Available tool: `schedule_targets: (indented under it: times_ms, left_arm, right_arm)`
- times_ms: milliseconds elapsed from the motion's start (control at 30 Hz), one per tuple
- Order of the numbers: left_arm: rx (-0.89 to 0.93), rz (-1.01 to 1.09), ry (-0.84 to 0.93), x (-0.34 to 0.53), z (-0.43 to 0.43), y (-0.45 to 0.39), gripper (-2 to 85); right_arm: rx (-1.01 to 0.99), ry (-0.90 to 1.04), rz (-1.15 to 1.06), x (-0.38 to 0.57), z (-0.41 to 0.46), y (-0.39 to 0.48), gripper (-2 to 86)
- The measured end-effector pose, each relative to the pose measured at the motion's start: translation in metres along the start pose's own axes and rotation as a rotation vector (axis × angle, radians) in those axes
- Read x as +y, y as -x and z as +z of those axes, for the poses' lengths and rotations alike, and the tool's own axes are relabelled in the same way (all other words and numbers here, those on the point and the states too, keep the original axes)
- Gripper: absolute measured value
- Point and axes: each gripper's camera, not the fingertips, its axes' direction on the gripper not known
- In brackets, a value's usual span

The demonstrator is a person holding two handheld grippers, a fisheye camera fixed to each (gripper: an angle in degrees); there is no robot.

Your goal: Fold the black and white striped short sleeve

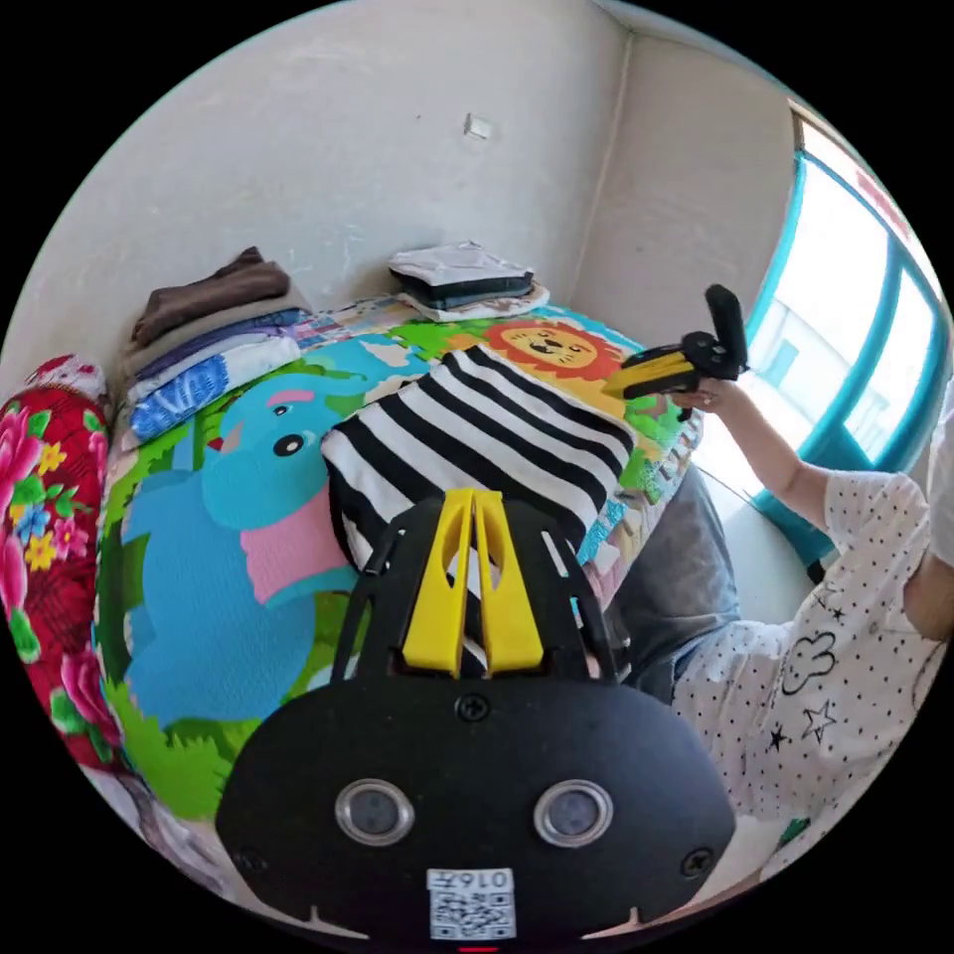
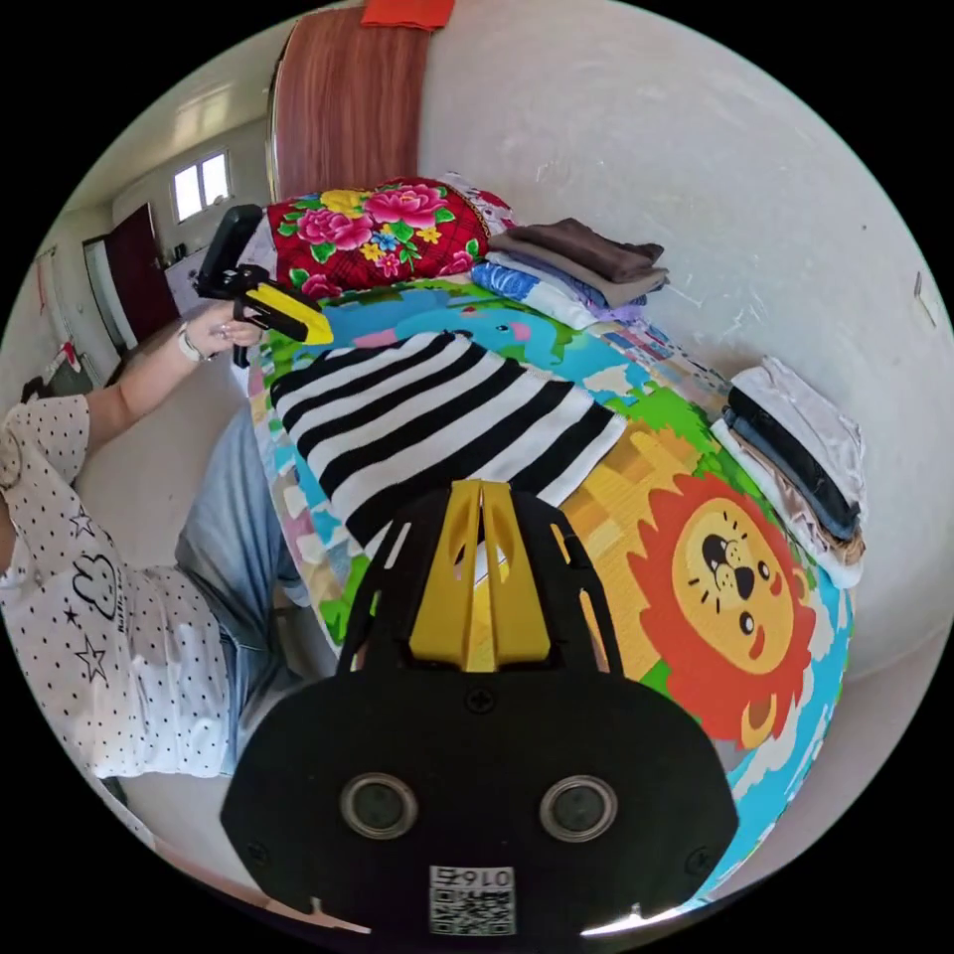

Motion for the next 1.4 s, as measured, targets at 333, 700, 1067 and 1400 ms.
schedule_targets:
  times_ms: [333, 700, 1067, 1400]
  left_arm:
    - [-0.219, -0.412, -0.125, 0.117, -0.024, -0.005, -1.0]
    - [-0.11, -0.262, -0.257, 0.132, -0.069, -0.073, -1.0]
    - [-0.431, -0.049, -0.096, 0.149, -0.004, -0.169, -1.0]
    - [-0.413, 0.089, -0.258, 0.184, -0.056, -0.241, 0.2]
  right_arm:
    - [0.284, -0.025, 0.169, 0.127, 0.049, 0.139, -0.4]
    - [0.349, -0.281, 0.257, 0.179, 0.032, 0.205, -0.4]
    - [0.303, -0.199, 0.191, 0.165, 0.107, 0.293, -0.3]
    - [0.261, -0.397, 0.087, 0.194, 0.05, 0.343, 4.6]
